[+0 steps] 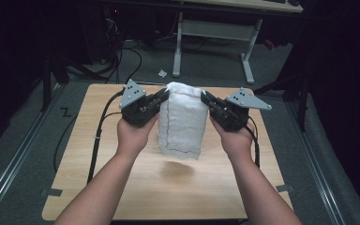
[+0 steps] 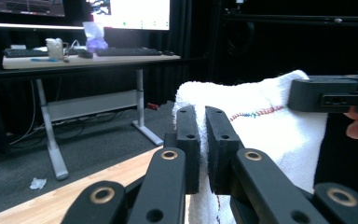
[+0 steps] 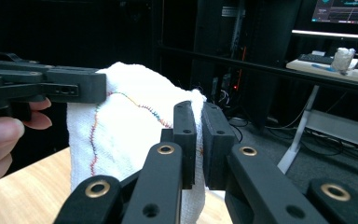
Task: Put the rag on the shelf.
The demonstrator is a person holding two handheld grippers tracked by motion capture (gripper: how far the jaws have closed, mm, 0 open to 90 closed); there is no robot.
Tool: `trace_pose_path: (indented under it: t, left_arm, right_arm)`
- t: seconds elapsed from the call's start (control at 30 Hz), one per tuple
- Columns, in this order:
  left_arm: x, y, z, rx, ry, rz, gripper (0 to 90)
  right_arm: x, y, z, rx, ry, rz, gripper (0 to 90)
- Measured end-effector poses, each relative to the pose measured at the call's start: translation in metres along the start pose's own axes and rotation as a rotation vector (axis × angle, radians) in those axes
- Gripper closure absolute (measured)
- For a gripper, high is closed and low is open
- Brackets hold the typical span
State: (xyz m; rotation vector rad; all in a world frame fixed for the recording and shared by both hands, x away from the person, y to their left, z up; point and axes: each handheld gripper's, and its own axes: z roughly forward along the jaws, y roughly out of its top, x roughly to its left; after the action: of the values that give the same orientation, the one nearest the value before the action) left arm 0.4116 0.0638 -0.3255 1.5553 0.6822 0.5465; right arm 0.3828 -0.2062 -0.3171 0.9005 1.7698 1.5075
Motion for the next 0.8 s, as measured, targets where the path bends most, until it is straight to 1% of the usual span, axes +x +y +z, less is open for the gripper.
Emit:
trace_pose_path:
  t: [0.03,0.13,0.17,0.2,0.23,0.27,0.3,0.33,0.37,0.4,0.43,0.47,0.5,0.57,0.6,0.7,0.73,0.8]
  left_arm:
    - [0.005,0.005,0.006,0.002,0.010,-0.006,85.3]
    - [0.009,0.009,0.011,0.001,0.015,-0.003,85.3]
    - [0.011,0.012,0.013,-0.004,0.014,-0.003,85.3]
    - [0.013,0.014,0.016,-0.002,0.018,0.003,85.3]
    - [0.015,0.017,0.019,0.003,0.027,0.011,85.3]
    - [0.018,0.019,0.022,0.004,0.031,0.012,85.3]
    - [0.022,0.023,0.028,0.007,0.036,0.010,85.3]
    - [0.022,0.023,0.028,0.007,0.036,0.010,85.3]
    - [0.025,0.024,0.031,0.008,0.036,0.004,85.3]
    - [0.027,0.025,0.035,0.010,0.035,-0.004,85.3]
    - [0.030,0.026,0.038,0.015,0.037,-0.008,85.3]
    - [0.032,0.026,0.041,0.017,0.038,-0.012,85.3]
    - [0.036,0.026,0.045,0.025,0.043,-0.018,85.3]
    - [0.038,0.026,0.047,0.025,0.043,-0.022,85.3]
    - [0.040,0.027,0.049,0.025,0.041,-0.029,85.3]
    - [0.044,0.027,0.053,0.021,0.042,-0.044,85.3]
    - [0.047,0.027,0.056,0.025,0.045,-0.048,85.3]
    - [0.049,0.027,0.059,0.028,0.055,-0.043,85.3]
  right_arm:
    - [-0.001,0.003,0.003,0.001,-0.005,-0.006,86.1]
    - [-0.004,0.008,0.009,-0.001,-0.012,-0.010,86.1]
    - [-0.009,0.013,0.016,-0.001,-0.016,-0.004,86.1]
    - [-0.009,0.013,0.016,-0.001,-0.016,-0.004,86.1]
    - [-0.015,0.017,0.024,0.000,-0.019,0.013,86.1]
    - [-0.015,0.017,0.024,0.000,-0.019,0.013,86.1]
    - [-0.021,0.020,0.031,0.000,-0.023,0.022,86.1]
    - [-0.024,0.021,0.034,0.000,-0.026,0.024,86.1]
    - [-0.027,0.022,0.037,-0.002,-0.026,0.033,86.1]
    - [-0.027,0.022,0.037,-0.002,-0.026,0.033,86.1]
    - [-0.033,0.023,0.043,0.000,-0.024,0.051,86.1]
    - [-0.033,0.023,0.043,0.000,-0.024,0.051,86.1]
    - [-0.039,0.023,0.050,0.007,-0.019,0.068,86.1]
    - [-0.044,0.023,0.056,0.015,-0.022,0.075,86.1]
    - [-0.044,0.023,0.056,0.015,-0.022,0.075,86.1]
    - [-0.051,0.022,0.064,0.021,-0.024,0.082,86.1]
    - [-0.056,0.023,0.069,0.022,-0.025,0.089,86.1]
    - [-0.059,0.024,0.075,0.026,-0.027,0.093,86.1]
